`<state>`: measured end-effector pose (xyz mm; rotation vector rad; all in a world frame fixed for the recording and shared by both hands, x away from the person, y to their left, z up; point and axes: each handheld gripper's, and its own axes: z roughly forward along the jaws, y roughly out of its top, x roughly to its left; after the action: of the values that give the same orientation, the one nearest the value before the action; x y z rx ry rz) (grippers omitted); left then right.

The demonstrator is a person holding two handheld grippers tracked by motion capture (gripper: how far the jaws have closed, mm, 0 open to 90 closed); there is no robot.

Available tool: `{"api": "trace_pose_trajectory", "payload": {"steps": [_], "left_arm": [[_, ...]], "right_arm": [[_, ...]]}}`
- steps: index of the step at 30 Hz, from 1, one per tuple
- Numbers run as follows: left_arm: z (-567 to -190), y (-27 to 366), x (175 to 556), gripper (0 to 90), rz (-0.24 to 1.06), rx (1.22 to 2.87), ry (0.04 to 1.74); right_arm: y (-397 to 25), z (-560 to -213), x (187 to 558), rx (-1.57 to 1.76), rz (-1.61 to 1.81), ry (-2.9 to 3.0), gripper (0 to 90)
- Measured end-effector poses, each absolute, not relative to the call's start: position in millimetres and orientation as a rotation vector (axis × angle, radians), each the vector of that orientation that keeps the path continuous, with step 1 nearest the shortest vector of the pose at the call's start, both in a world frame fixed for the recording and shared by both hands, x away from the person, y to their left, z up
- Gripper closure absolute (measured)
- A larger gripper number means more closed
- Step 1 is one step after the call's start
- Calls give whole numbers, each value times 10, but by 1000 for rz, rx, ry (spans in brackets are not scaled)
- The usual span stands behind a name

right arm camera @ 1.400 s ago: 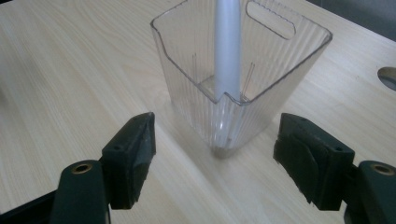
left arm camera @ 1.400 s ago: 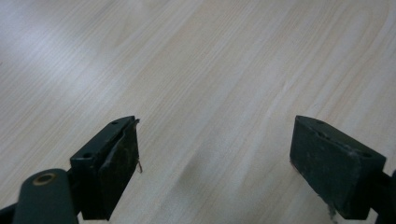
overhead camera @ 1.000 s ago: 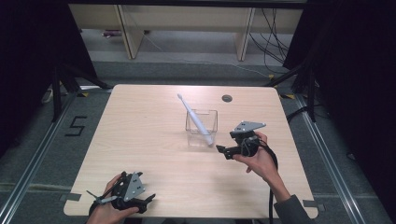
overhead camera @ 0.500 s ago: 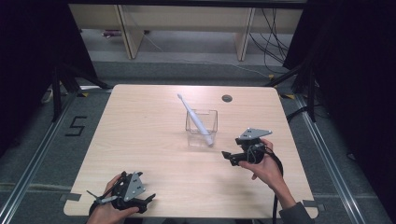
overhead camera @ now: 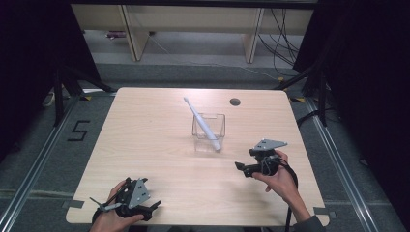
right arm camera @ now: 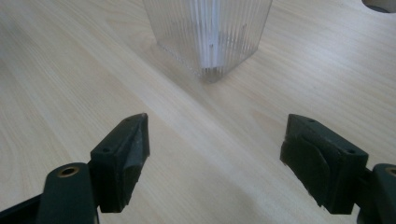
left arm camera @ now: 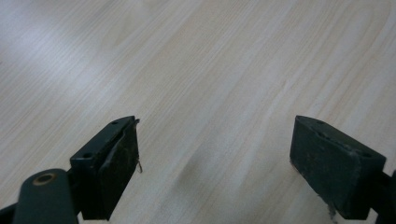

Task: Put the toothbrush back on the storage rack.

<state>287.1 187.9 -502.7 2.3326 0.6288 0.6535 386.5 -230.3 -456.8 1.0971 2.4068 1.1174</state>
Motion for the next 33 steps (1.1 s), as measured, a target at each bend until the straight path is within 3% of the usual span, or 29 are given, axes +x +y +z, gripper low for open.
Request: {"api": "trace_pose_trajectory", "payload": {"steps": [22,33], "left_arm": [[-5028,1882,2879,151,668,2336,615],[-5034,1872,2876,151,655,2340,622]], "right_arm": [[-2487,-4745,3653,1142,1120,2379,224],[-2596,-4835,3563,1155,1090,2365,177]]}}
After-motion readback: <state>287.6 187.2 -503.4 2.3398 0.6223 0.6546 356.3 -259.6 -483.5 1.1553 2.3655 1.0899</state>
